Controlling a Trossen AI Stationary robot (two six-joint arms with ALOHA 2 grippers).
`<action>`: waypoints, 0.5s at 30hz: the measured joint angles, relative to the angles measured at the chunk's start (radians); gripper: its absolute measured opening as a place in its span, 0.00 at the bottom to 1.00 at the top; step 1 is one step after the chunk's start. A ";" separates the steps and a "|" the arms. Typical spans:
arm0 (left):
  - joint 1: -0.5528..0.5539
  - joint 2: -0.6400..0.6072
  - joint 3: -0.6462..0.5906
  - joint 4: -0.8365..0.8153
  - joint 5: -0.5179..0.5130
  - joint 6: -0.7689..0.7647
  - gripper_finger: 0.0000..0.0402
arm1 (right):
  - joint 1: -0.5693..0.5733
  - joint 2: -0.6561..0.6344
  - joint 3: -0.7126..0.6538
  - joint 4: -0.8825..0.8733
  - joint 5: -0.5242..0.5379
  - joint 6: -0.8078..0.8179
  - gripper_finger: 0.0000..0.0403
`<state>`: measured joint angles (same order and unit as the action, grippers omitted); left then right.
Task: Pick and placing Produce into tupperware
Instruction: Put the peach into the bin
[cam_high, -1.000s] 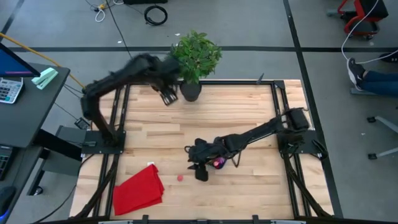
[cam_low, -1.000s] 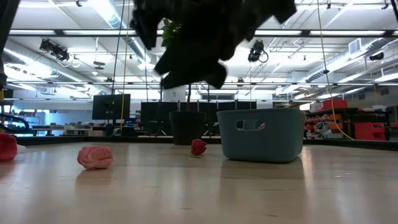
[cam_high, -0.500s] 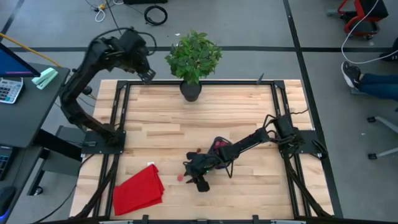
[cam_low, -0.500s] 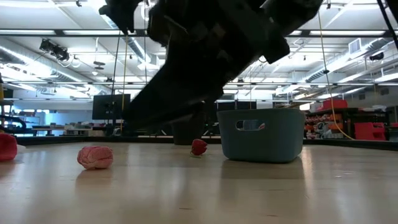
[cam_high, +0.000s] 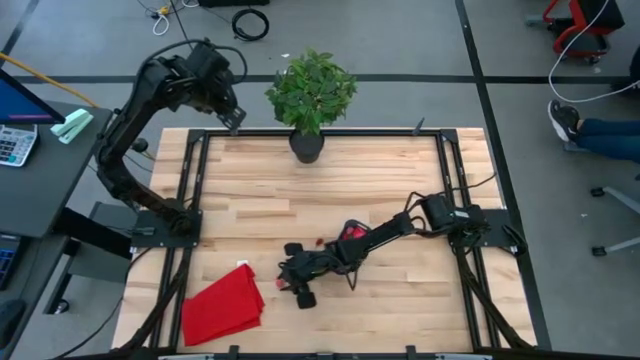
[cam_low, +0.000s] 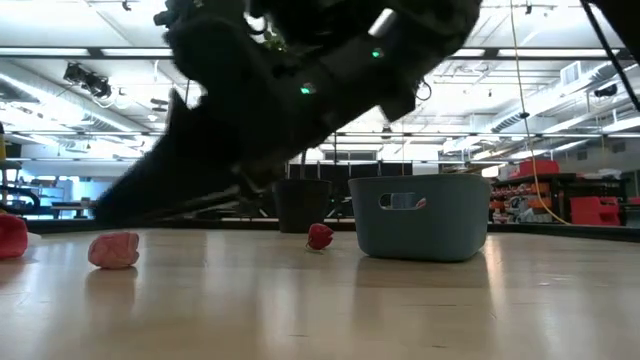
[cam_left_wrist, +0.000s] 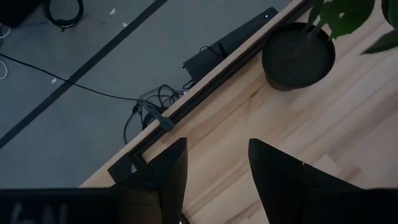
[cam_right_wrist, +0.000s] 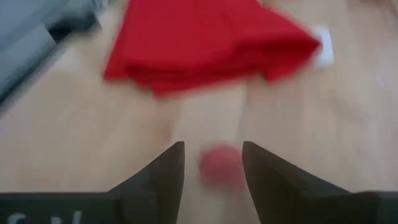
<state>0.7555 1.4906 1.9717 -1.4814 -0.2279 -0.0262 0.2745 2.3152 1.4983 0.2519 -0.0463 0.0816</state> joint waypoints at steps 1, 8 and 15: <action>0.000 0.000 0.000 -0.003 0.001 0.005 0.44 | 0.000 0.004 0.014 -0.030 0.001 0.000 0.42; 0.000 0.000 0.000 -0.037 0.001 0.013 0.43 | 0.001 0.065 0.088 -0.046 -0.033 -0.004 0.42; 0.000 0.000 0.000 -0.042 0.002 0.013 0.44 | 0.000 0.084 0.086 -0.058 -0.021 0.000 0.42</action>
<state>0.7555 1.4902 1.9717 -1.5238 -0.2262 -0.0130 0.2745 2.3988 1.5845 0.1937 -0.0676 0.0816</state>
